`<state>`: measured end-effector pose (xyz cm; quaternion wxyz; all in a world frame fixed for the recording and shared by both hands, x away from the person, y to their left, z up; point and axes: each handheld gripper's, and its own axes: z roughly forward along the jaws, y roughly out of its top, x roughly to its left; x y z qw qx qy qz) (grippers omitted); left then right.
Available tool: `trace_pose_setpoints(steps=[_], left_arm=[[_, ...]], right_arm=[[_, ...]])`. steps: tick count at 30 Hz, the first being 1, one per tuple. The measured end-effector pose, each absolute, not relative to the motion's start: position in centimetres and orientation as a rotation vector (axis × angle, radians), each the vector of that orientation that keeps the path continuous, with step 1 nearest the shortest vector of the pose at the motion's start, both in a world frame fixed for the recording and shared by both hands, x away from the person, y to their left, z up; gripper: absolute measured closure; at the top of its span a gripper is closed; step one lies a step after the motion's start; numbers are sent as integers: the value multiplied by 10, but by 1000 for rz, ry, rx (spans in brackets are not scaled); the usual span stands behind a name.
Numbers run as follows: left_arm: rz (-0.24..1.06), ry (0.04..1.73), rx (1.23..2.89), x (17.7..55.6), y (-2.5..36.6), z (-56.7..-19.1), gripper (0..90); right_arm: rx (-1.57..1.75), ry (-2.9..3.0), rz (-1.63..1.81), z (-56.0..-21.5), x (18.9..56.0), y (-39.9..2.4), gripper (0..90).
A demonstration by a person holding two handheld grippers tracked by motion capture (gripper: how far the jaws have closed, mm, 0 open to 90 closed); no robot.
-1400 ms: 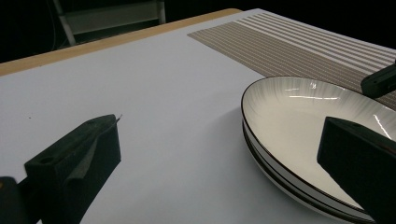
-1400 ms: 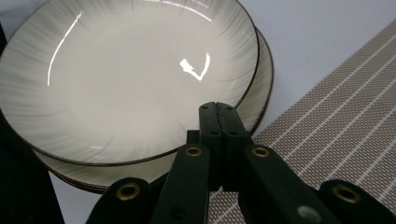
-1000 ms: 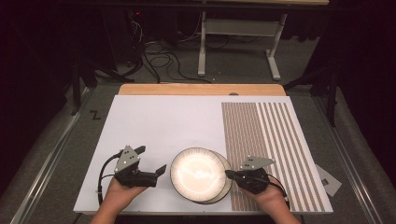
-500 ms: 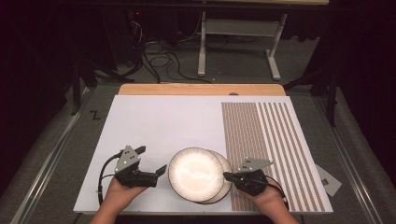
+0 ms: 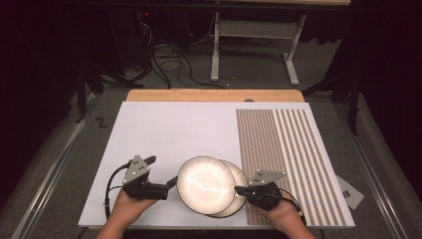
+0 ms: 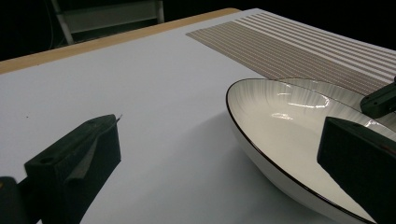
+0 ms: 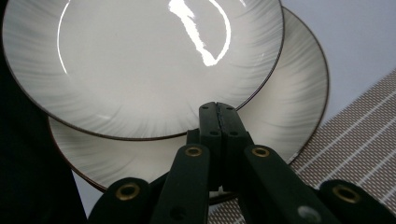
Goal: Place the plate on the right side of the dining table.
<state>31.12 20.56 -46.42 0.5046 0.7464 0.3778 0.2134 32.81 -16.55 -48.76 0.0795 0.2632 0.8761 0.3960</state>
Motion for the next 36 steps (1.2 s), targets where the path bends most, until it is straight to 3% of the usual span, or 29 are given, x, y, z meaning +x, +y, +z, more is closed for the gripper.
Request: trace_pose_setpoints(steps=[19, 31, 36], left_arm=[[374, 980, 1806, 311, 194, -463, 24], [277, 1058, 1864, 314, 177, -468, 113], [200, 1093, 1867, 316, 174, -473, 190]], right_arm=[[730, 2642, 1137, -491, 326, -144, 900], [710, 2642, 1122, -491, 326, -144, 900], [706, 2643, 1123, -491, 326, -144, 900]])
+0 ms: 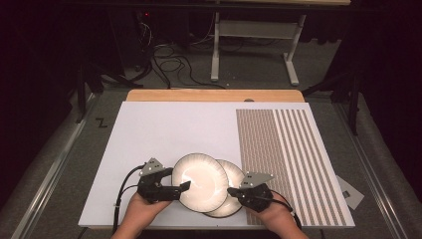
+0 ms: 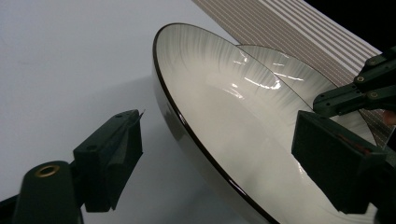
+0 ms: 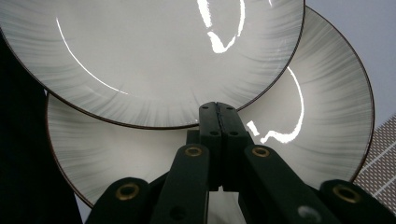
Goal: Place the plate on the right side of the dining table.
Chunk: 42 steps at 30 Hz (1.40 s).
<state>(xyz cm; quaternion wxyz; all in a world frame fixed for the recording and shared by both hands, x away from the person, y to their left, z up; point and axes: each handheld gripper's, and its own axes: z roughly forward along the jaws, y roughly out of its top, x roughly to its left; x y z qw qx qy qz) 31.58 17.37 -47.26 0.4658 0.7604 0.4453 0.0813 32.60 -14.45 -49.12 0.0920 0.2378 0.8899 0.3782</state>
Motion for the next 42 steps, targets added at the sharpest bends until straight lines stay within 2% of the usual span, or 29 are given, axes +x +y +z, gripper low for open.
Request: trace_pose_setpoints(steps=[2, 4, 7, 10, 12, 14, 16, 29, 42], left_arm=[[172, 1115, 1864, 317, 174, -475, 211], [147, 1129, 1862, 318, 174, -477, 280], [107, 1154, 1860, 319, 174, -479, 329], [25, 1194, 1861, 321, 173, -479, 418], [15, 1202, 1863, 321, 172, -478, 438], [14, 1213, 1890, 323, 171, -477, 522], [14, 1227, 1897, 324, 171, -476, 553], [-47, 1296, 1862, 328, 173, -474, 603], [-41, 1300, 1849, 328, 175, -471, 673]], right_arm=[[703, 2643, 1122, -491, 326, -145, 900], [703, 2644, 1119, -491, 326, -145, 900], [699, 2646, 1117, -491, 326, -145, 900], [704, 2650, 1115, -491, 325, -145, 900], [703, 2649, 1118, -491, 325, -145, 900], [702, 2650, 1115, -491, 326, -145, 900], [702, 2649, 1118, -491, 326, -145, 900], [704, 2650, 1113, -491, 325, -144, 900], [706, 2649, 1110, -491, 325, -145, 900]])
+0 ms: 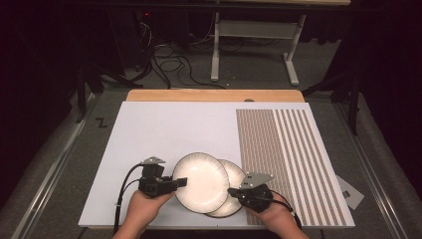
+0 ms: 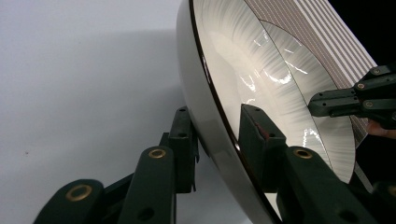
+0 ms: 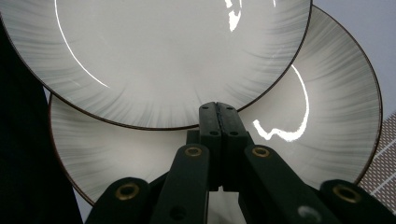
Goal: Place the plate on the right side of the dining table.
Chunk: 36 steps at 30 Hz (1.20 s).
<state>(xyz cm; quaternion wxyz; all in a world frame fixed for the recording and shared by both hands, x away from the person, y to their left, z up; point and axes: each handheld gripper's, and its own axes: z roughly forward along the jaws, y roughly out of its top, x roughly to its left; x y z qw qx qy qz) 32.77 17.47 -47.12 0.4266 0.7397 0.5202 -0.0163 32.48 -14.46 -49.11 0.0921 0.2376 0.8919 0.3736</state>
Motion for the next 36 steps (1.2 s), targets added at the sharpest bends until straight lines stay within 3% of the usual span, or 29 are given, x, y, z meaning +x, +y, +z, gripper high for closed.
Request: trace_pose_setpoints(steps=[20, 36], left_arm=[[-30, 1260, 1810, 323, 179, -466, 736], [27, 1154, 1767, 311, 174, -452, 793]], right_arm=[[736, 2600, 1160, -485, 324, -151, 900], [826, 2455, 1345, -465, 325, -180, 891]])
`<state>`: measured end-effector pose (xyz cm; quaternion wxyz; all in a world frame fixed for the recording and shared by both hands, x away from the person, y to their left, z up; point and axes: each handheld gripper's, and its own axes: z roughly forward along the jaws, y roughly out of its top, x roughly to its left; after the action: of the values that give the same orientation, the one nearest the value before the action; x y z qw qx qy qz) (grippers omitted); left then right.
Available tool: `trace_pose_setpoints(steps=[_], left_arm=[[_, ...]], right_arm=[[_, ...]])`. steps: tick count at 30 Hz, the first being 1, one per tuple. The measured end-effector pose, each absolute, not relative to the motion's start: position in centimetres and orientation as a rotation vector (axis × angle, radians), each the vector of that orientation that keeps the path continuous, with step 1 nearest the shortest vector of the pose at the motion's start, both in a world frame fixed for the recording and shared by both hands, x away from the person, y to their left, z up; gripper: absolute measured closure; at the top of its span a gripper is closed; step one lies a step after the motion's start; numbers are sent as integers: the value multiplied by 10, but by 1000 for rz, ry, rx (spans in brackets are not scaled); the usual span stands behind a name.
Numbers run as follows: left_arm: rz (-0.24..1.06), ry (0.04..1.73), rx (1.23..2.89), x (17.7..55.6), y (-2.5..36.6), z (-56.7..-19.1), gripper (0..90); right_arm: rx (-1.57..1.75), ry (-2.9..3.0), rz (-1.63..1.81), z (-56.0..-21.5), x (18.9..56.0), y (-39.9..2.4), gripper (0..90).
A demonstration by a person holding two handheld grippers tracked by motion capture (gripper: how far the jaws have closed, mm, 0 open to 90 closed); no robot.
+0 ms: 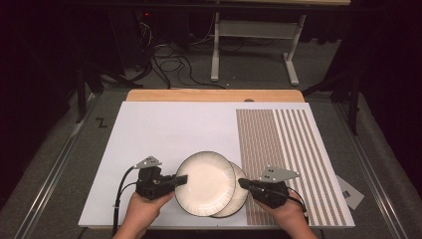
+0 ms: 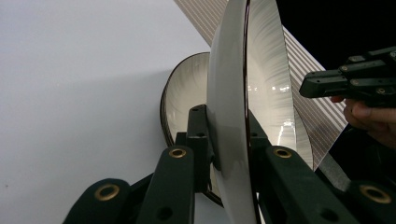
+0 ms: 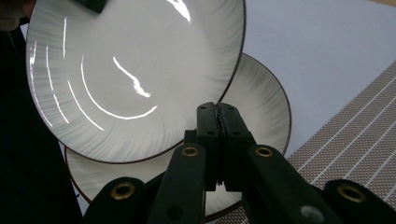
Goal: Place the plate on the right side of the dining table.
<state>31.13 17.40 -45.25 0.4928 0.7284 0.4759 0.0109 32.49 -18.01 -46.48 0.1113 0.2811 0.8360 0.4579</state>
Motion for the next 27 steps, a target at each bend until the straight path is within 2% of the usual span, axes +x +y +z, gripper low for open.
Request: trace_pose_setpoints(steps=[9, 17, 20, 21, 23, 27], left_arm=[[94, 1105, 1780, 304, 168, -447, 797], [145, 1030, 1785, 300, 166, -445, 797], [160, 1010, 1786, 298, 166, -445, 797], [164, 1004, 1786, 298, 166, -445, 796], [172, 1000, 1786, 297, 166, -445, 796], [184, 989, 1785, 295, 166, -445, 796]], right_arm=[[880, 2382, 1388, -458, 328, -196, 850], [941, 2293, 1433, -450, 332, -217, 735], [955, 2252, 1458, -447, 332, -226, 659], [949, 2230, 1471, -446, 332, -230, 602], [950, 2223, 1476, -445, 332, -231, 579], [924, 2190, 1504, -443, 331, -236, 407]])
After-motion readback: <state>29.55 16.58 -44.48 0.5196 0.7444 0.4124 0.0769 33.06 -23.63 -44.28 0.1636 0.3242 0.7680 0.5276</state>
